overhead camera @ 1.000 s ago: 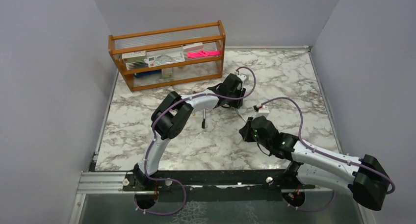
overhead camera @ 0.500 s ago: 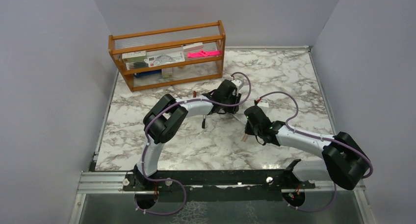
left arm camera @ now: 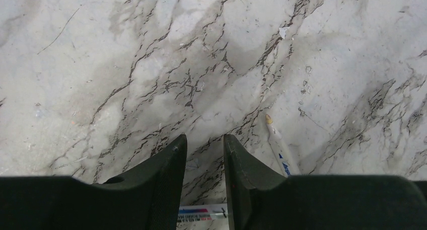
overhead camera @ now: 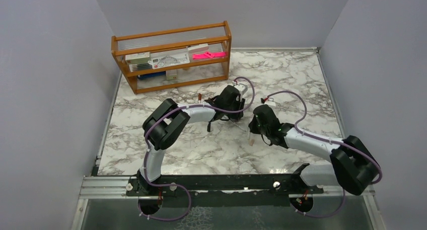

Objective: Insert the pens into the pen caps

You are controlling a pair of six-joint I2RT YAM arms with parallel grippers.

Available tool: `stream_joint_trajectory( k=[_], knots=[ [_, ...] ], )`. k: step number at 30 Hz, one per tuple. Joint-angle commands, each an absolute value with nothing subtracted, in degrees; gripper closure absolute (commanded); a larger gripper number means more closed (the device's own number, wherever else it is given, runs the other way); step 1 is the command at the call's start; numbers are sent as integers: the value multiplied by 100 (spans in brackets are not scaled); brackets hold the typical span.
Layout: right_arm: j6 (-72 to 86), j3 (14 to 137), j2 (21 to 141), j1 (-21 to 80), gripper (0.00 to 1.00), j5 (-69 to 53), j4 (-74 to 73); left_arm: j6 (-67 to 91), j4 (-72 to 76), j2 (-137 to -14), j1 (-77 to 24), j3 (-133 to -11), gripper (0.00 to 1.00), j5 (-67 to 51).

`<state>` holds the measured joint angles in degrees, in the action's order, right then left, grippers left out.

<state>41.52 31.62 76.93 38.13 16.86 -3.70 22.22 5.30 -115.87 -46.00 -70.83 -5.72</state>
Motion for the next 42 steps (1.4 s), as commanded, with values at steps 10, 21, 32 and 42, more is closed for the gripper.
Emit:
stream_joint_trajectory(
  k=[10, 21, 32, 42],
  knots=[
    [4076, 2991, 6805, 4077, 98, 1109, -328, 2183, -575, -11769, -4620, -7169, 64, -141],
    [4484, 2975, 7735, 4484, 98, 1198, 123, 1928, -765, -11321, -4440, -6766, 64, 130],
    [4476, 3806, 8625, 4251, 98, 1781, -518, 2143, -518, -11052, -4438, -6116, 64, 7],
    [4103, 4407, 9393, 4059, 98, 1635, -246, 2453, -201, -10564, -4439, -5345, 64, -301]
  ],
)
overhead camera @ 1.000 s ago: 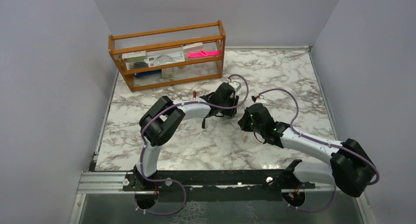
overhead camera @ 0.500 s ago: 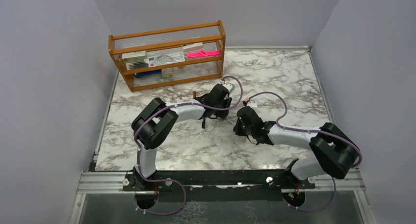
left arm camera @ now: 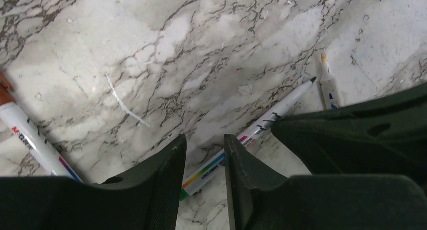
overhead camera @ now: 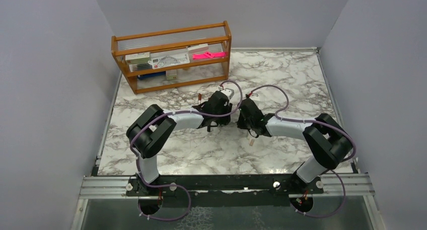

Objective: Insert the pens into the pen caps

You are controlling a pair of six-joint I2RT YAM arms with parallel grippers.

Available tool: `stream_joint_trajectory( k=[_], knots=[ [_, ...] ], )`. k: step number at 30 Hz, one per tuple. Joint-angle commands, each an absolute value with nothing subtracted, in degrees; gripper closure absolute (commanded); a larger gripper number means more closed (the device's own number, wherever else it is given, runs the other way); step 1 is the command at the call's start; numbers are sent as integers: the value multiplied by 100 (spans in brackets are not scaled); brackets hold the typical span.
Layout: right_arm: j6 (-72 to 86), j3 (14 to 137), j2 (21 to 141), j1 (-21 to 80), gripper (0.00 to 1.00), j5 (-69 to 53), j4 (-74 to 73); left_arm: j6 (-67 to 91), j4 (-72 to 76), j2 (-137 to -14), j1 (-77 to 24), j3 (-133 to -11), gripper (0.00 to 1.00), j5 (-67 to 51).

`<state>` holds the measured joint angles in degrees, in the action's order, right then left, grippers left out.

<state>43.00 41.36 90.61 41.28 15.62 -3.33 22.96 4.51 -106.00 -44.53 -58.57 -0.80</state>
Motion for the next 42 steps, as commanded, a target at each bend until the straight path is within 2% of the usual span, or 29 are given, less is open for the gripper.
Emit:
stream_joint_trajectory(
  k=[1, 12, 17, 20, 22, 26, 32, 42],
  knots=[
    [4078, 4480, 9523, 4041, 98, 1602, -220, 2467, -176, -10504, -4439, -5290, 64, -329],
    [4045, 4814, 9941, 4011, 98, 1351, 56, 2614, -33, -10085, -4478, -4937, 62, -402],
    [4149, 4480, 9222, 4016, 98, 1417, 14, 2734, -50, -10067, -4482, -5075, 49, -423],
    [4207, 4379, 8673, 4005, 98, 1489, -227, 2881, 154, -9916, -4482, -5080, 35, -548],
    [4226, 4312, 8332, 4000, 98, 1539, -342, 2944, 187, -9848, -4479, -5135, 32, -526],
    [4236, 4246, 7803, 3979, 97, 1750, -660, 2917, 152, -10062, -4516, -5268, 34, -235],
    [3973, 4166, 7329, 3878, 82, 2580, -1406, 3086, 26, -10376, -4728, -5558, 34, 174],
    [3955, 3530, 6153, 3737, 79, 2772, -1719, 2915, -1429, -11212, -5356, -6822, 60, 1810]
  ],
)
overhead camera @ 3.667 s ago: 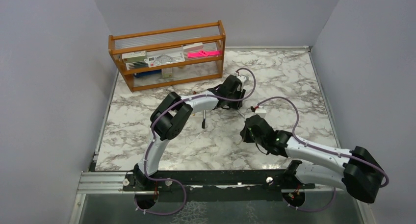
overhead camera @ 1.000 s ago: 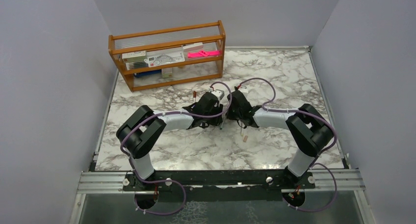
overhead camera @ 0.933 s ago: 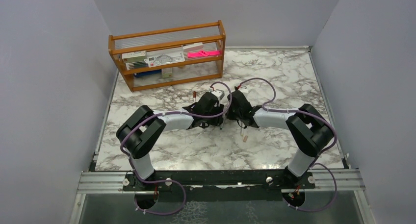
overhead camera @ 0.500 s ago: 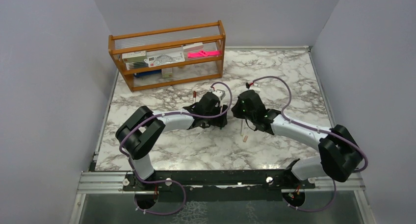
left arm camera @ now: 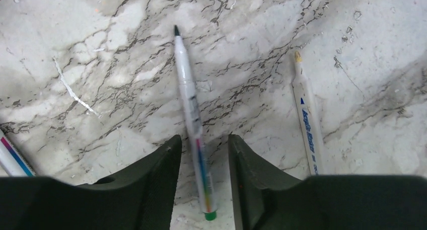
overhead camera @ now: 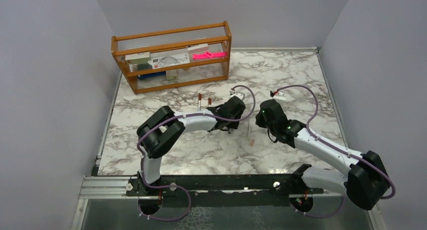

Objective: Insert the pens into the pen caps

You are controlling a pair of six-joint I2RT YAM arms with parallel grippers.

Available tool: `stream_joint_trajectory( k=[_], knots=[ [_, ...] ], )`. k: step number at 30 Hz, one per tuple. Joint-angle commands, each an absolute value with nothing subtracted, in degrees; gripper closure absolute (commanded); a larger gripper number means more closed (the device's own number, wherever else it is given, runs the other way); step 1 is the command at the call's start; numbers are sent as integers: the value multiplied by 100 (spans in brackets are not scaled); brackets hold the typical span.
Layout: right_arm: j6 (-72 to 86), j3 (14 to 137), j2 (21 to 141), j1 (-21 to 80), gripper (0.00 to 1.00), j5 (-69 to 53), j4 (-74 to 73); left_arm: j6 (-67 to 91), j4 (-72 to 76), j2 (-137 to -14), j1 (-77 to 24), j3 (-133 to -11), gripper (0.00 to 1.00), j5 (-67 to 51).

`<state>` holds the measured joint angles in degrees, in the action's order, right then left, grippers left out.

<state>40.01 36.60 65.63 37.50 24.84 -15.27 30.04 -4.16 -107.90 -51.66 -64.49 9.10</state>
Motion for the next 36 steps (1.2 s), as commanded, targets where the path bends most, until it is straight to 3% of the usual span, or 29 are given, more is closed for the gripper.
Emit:
stream_joint_trajectory(
  k=[1, 7, 9, 12, 17, 24, 27, 32, 36],
  knots=[
    [3955, 3491, 6066, 3734, 79, 2775, -1741, 2904, -1557, -11283, -5379, -6882, 60, 1908],
    [3953, 3386, 5815, 3735, 79, 2695, -1813, 2942, -1831, -11369, -5405, -6894, 63, 2108],
    [3970, 3352, 5821, 3730, 79, 2631, -1802, 2944, -1843, -11409, -5408, -6888, 74, 2048],
    [4018, 3314, 5824, 3736, 79, 2574, -1819, 2953, -1822, -11496, -5405, -6917, 100, 1885],
    [4031, 3230, 5670, 3735, 79, 2462, -1817, 2917, -1463, -11256, -5408, -6758, 100, 1661],
    [4002, 2751, 5083, 3736, 81, 1666, -1024, 2576, 986, -9463, -5383, -5189, 100, 587],
    [4139, 2316, 4608, 3732, 73, 1088, -170, 2542, 1996, -8803, -5385, -4447, 100, 65],
    [4367, 2243, 4533, 3735, 50, 557, 374, 2465, 2552, -8204, -5415, -3994, 100, -579],
    [4315, 2224, 4682, 3734, 45, 162, 876, 2438, 2580, -8061, -5432, -3968, 100, -729]
  ],
)
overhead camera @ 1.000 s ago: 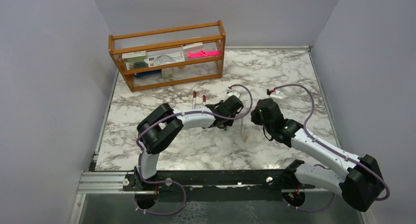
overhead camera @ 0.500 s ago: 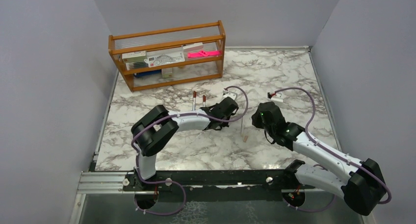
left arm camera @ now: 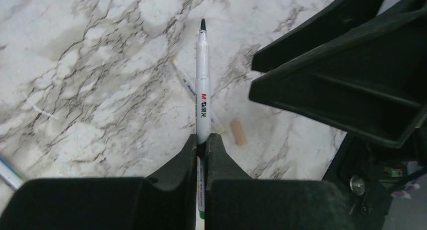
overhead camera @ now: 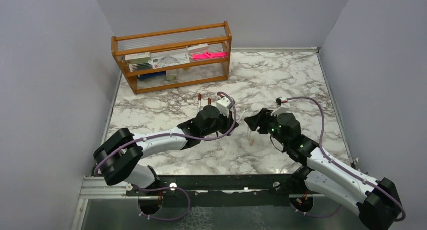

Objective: Insert the pens into the pen caps

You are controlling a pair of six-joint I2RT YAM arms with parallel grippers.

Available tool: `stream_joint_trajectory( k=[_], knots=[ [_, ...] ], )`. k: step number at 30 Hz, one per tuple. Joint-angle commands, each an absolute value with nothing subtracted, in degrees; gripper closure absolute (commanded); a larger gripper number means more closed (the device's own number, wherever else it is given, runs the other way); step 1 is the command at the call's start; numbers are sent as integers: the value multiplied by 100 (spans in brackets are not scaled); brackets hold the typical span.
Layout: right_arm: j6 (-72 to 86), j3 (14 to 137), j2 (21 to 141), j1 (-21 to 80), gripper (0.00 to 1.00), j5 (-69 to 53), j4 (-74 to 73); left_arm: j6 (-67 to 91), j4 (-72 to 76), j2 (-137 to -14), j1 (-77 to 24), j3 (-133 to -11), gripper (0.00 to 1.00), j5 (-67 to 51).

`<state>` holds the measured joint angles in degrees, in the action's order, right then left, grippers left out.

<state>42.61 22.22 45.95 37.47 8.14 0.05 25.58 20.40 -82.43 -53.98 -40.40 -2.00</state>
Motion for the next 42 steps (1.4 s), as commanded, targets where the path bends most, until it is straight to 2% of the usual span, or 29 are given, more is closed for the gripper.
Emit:
stream_joint_trajectory(
  k=[1, 7, 10, 12, 16, 17, 18, 20, 23, 28, 34, 36, 39, 42],
  knots=[
    [4322, 2209, 4717, 3729, 45, 97, 1009, 2435, 2583, -8060, -5445, -3989, 100, -778],
    [4330, 2363, 5055, 3735, 45, -88, 1195, 2447, 2593, -8068, -5586, -4083, 100, -861],
    [4333, 2415, 5179, 3733, 49, -140, 1189, 2460, 2610, -8039, -5629, -4103, 100, -861],
    [4346, 2425, 5188, 3735, 61, -161, 1183, 2468, 2619, -8002, -5650, -4111, 100, -834],
    [4366, 2398, 5109, 3738, 97, -278, 1247, 2483, 2619, -7952, -5657, -4122, 100, -804],
    [4372, 2395, 5100, 3731, 98, -304, 1256, 2465, 2619, -7957, -5659, -4143, 100, -831],
    [4387, 2391, 5102, 3735, 98, -352, 1275, 2455, 2619, -7974, -5657, -4166, 97, -861],
    [4451, 2370, 5111, 3744, 98, -495, 1358, 2423, 2634, -8037, -5660, -4206, 82, -906],
    [4599, 2286, 5092, 3744, 98, -695, 1554, 2408, 2676, -8123, -5665, -4261, 70, -934],
    [4669, 2224, 4994, 3744, 98, -795, 1571, 2415, 2711, -8186, -5669, -4315, 66, -847],
    [4743, 2187, 4813, 3744, 98, -934, 1465, 2459, 2744, -8280, -5669, -4341, 82, -729],
    [4774, 2157, 4740, 3744, 98, -957, 1461, 2469, 2764, -8348, -5669, -4349, 100, -754],
    [4732, 2140, 4634, 3745, 97, -933, 1427, 2544, 2790, -8399, -5662, -4315, 100, -672],
    [4460, 2243, 4550, 3747, 70, -705, 1150, 2862, 2810, -8196, -5498, -4096, 100, -474]
  ],
)
